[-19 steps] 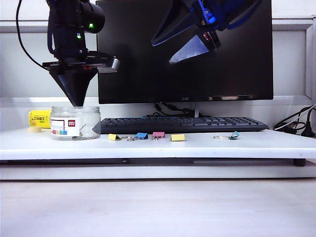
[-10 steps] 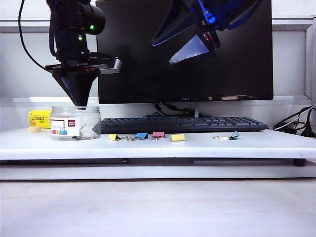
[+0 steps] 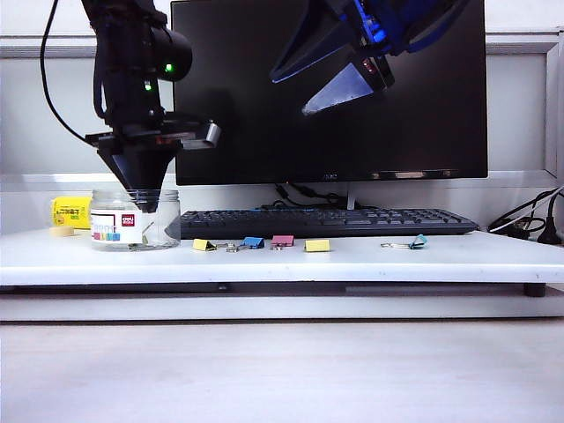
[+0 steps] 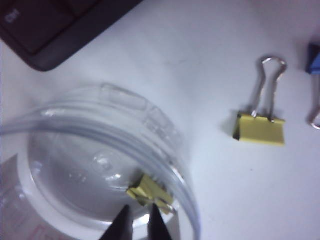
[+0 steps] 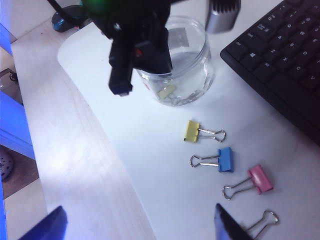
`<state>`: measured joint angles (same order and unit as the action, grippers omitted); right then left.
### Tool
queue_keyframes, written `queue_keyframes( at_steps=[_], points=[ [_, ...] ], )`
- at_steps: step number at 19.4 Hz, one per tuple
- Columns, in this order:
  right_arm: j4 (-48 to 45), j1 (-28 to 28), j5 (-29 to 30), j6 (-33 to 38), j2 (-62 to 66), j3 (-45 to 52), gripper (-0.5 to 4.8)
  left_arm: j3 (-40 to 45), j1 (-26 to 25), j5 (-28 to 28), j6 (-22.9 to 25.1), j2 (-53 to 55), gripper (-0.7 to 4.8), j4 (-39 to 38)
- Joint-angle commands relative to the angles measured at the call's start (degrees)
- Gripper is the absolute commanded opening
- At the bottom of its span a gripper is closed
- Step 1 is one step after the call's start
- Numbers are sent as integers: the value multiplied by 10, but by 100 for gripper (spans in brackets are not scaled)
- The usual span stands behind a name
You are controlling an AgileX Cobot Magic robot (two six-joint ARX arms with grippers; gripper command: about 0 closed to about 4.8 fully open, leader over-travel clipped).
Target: Take the clips out of the round transparent plastic box and place them on the table.
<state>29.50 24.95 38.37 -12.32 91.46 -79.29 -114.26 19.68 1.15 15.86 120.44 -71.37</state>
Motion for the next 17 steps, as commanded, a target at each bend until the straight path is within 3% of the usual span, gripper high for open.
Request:
queue_keyframes(
  at_steps=[1,17],
  points=[
    [-6,0,3,-1,-3,-3,378,0,0,4,3,2,57,-2],
    [-6,0,3,-1,-3,-3,378,0,0,42,18,2,57,-3]
  ],
)
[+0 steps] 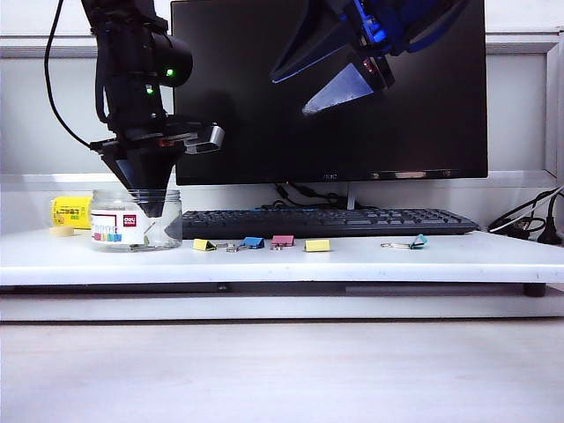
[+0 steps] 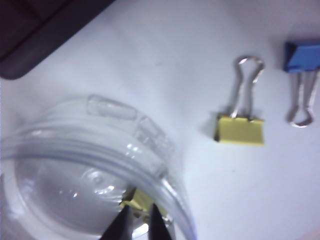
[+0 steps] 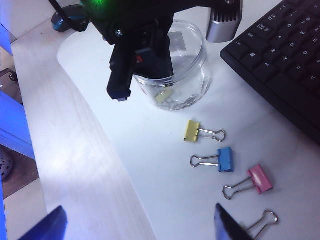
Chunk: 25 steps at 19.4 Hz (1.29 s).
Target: Take the clips out of the round transparent plastic box and place them on the table.
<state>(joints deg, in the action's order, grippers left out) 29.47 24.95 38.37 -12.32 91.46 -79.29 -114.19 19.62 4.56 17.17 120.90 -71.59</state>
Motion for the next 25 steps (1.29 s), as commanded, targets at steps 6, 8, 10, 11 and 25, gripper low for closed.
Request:
queue_keyframes(
  at_steps=[6,8,10,11,25],
  points=[
    [-5,0,3,1,-3,-3,378,-1,0,8,8,-2,57,-24],
    [-5,0,3,2,-3,-3,378,-1,0,8,9,-2,57,-27],
    [-5,0,3,3,-3,-3,378,-1,0,8,9,-2,57,-27],
    [-5,0,3,3,-3,-3,378,-1,0,8,9,-2,57,-27],
    [-6,0,3,3,-3,-3,378,-2,0,35,6,9,57,-36]
  ],
)
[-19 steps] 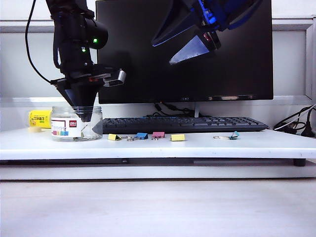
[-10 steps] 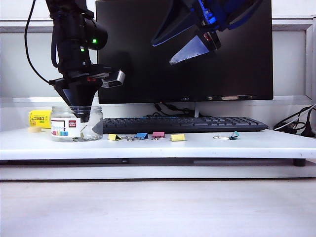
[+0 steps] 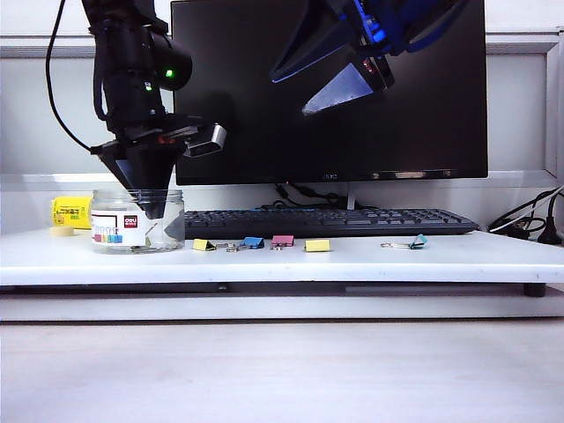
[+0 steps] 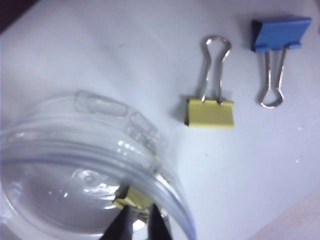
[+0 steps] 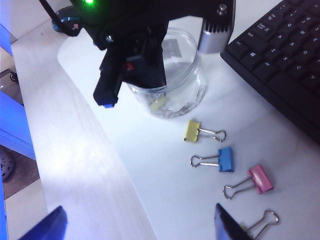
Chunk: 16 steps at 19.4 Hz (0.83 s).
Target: Take the clips out of the round transparent plastic box and place them on the table.
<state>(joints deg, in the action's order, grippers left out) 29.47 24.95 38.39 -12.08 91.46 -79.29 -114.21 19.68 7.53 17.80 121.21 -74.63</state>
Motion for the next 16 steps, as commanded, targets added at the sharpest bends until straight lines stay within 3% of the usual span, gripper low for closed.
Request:
queue_keyframes(
  at_steps=[1,10,12,16],
  points=[
    [-6,0,3,0,-2,-2,378,-2,0,5,0,8,57,-8],
    [-6,0,3,0,-2,-2,378,-2,0,1,-5,20,47,-3],
    [-6,0,3,0,-2,-2,378,-2,0,0,-5,20,14,0],
    [-6,0,3,0,-2,-2,378,-1,0,-5,-9,21,13,14]
  ],
)
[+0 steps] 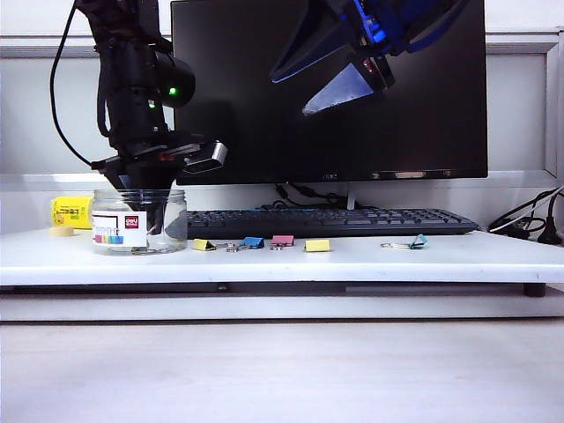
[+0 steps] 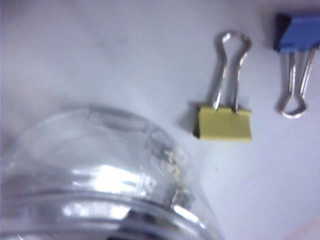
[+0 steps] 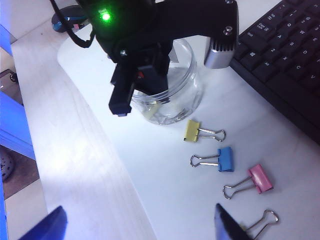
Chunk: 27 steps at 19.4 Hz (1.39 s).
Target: Take the clips out of the round transparent plastic box and place them on the table.
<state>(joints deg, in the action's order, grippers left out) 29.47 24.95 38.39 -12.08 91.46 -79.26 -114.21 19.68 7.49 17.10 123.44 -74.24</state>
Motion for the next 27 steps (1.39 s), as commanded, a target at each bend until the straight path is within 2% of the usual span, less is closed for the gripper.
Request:
queue_keyframes(
  at_steps=[1,8,20,23,27],
  points=[
    [-6,0,3,0,-2,-3,378,-2,0,-11,-5,0,13,11],
    [-6,0,3,0,-2,-3,378,-1,-1,-58,-17,14,13,35],
    [-10,1,12,1,15,-3,378,-6,-17,-105,-38,14,22,93],
    [-11,1,13,1,22,-3,378,-23,-17,-98,-38,14,26,81],
    [-22,1,19,3,22,-3,378,-72,-17,-38,-36,14,26,12]
  ],
)
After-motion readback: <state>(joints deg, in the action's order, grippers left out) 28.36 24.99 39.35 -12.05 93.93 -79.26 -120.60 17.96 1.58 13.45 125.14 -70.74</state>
